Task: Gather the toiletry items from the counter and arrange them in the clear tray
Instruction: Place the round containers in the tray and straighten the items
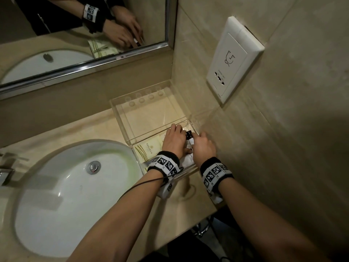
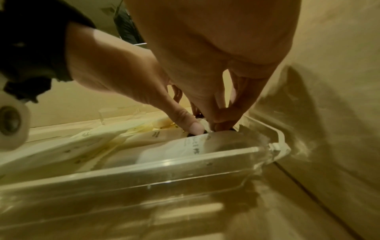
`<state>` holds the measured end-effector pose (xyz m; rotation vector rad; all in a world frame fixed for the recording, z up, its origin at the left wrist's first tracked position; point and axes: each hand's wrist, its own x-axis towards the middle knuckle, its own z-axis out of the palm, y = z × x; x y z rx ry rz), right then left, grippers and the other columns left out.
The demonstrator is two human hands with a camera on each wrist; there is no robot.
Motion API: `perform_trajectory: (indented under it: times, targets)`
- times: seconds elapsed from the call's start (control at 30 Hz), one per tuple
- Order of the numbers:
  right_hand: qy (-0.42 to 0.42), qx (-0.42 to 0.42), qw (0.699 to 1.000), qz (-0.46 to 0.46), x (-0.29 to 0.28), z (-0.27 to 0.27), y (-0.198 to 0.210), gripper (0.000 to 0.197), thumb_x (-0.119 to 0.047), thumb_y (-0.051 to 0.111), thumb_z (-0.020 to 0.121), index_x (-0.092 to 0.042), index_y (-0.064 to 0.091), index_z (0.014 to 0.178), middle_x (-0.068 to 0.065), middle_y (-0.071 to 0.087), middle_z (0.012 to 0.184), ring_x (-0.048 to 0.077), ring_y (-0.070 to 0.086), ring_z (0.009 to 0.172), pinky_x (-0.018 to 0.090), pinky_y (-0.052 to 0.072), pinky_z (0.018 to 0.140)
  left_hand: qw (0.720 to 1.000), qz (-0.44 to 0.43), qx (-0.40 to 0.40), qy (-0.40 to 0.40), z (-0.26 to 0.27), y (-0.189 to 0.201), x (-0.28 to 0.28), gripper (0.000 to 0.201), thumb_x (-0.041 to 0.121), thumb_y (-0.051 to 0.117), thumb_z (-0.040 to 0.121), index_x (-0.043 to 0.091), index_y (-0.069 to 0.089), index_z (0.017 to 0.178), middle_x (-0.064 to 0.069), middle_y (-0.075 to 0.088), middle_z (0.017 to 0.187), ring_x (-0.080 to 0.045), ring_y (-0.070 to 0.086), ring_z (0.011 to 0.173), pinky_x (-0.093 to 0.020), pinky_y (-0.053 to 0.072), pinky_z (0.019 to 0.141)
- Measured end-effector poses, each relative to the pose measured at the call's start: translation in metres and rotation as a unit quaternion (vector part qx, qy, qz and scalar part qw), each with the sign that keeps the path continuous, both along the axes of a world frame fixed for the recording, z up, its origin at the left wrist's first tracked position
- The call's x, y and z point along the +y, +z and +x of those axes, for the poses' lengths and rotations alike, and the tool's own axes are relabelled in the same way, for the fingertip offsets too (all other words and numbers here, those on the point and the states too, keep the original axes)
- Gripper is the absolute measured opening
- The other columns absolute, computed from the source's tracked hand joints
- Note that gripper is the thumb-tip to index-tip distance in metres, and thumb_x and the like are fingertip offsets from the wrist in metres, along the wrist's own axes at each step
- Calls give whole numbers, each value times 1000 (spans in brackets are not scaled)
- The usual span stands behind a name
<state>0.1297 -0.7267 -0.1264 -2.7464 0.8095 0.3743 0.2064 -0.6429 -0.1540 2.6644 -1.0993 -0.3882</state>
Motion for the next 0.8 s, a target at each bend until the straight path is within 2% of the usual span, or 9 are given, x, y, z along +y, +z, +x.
perform_trajectory:
  times: [0.13,0.27,0.5,0.57,0.67,0.73,0.8]
  targets:
    - [2,8,1000,-5,1,0,1,48,-11,66,87,-13,50,132,13,48,126,30,64,100,37,51,85,1000,-20,12,10,0,-3,2,72,51,76,68,6,55,121,-9,50,124,-27,38,118,-34,33,100]
    - [4,2,1000,-11,-1,-1,-2,48,-4,65,85,-14,50,130,11,48,123,29,65,97,36,52,83,998,-51,30,30,-2,-6,4,75,51,77,66,7,55,122,-9,51,124,-26,40,117,-34,36,100]
    - [5,-22,1000,8,-1,-4,3,45,0,62,85,-12,52,127,12,50,122,31,64,98,38,51,87,994,-91,52,42,-4,-3,10,78,51,77,67,10,53,129,-6,50,128,-25,41,117,-33,36,98]
    - [-11,-59,998,24,-3,-9,4,40,4,61,84,-13,58,121,9,55,119,30,65,96,40,54,88,985,-145,74,59,-3,3,21,71,43,76,71,11,53,130,-5,52,128,-24,43,116,-34,38,99]
    - [-32,-110,986,119,-2,-16,3,22,-3,65,86,-20,67,98,1,65,103,19,66,86,38,58,81,973,-184,118,77,-3,11,48,48,33,75,76,15,59,118,-1,54,121,-18,46,110,-30,42,96]
    - [22,-82,977,194,3,-21,2,17,-10,70,84,-22,70,96,-1,67,103,11,64,86,33,57,84,971,-158,160,75,-7,15,70,39,32,76,75,18,61,108,1,56,113,-16,49,104,-27,43,92]
    - [78,-32,975,208,9,-27,2,23,-12,74,81,-22,71,102,-2,67,110,9,63,85,32,55,87,974,-115,185,60,-14,16,89,40,35,80,71,20,61,104,1,58,107,-17,52,100,-28,44,87]
